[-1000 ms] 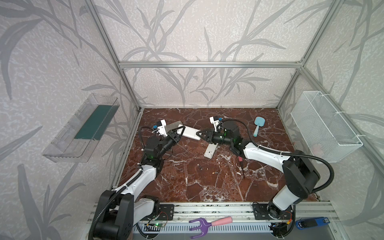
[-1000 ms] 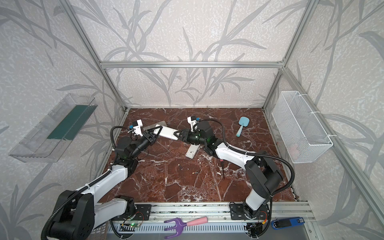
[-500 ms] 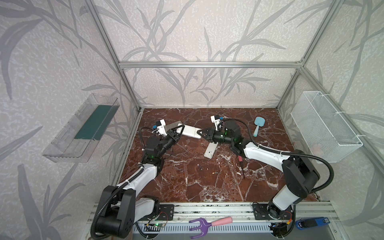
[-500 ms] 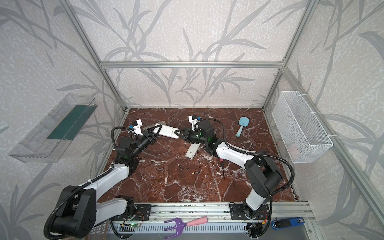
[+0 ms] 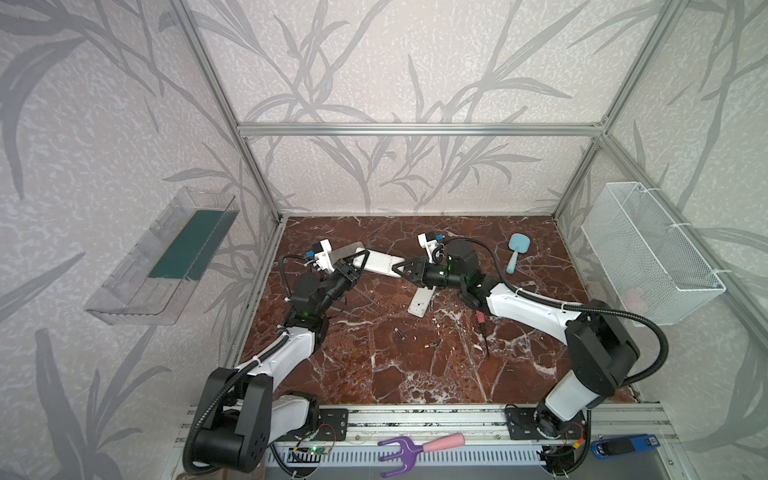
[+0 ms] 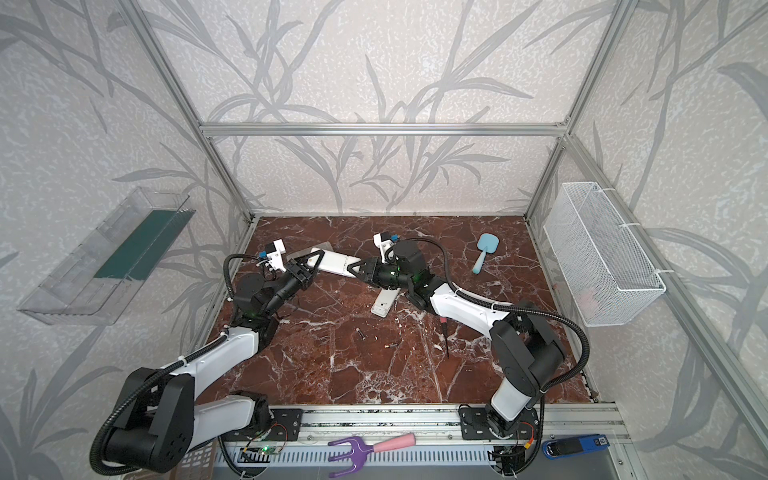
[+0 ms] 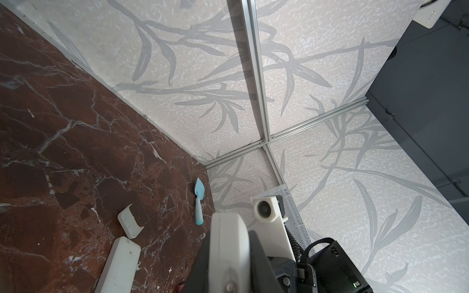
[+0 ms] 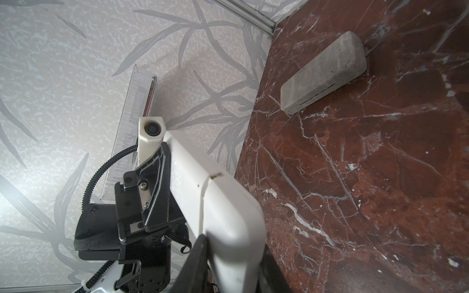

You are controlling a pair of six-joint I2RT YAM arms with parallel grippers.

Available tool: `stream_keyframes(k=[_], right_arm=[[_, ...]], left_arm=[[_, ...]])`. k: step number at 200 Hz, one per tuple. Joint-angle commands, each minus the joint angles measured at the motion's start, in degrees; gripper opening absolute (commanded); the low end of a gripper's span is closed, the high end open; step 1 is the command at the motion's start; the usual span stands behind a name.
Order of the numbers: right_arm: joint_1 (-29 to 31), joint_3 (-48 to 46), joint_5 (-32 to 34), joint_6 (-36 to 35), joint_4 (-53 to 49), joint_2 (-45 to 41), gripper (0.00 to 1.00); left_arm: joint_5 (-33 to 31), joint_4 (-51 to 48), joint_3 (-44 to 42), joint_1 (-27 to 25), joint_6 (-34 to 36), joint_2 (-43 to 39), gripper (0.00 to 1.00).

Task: Unload the batteries from the remote control
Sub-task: 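Slide the battery cover off with the right gripper, pulling away from the left gripper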

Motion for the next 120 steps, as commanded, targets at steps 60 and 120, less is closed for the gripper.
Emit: stream_keyframes(k=[60, 120], right_arm=[[0.97, 2.36, 0.82, -6.9, -8.69, -0.9, 0.36], [1.06, 4.26, 2.6, -10.31, -16.14, -1.77, 0.39]], left_arm=[[0.77, 4.19, -0.35, -0.41, 0.47, 0.45, 0.0], [1.51, 5.39, -0.43, -0.35, 0.37, 2.03, 0.0]])
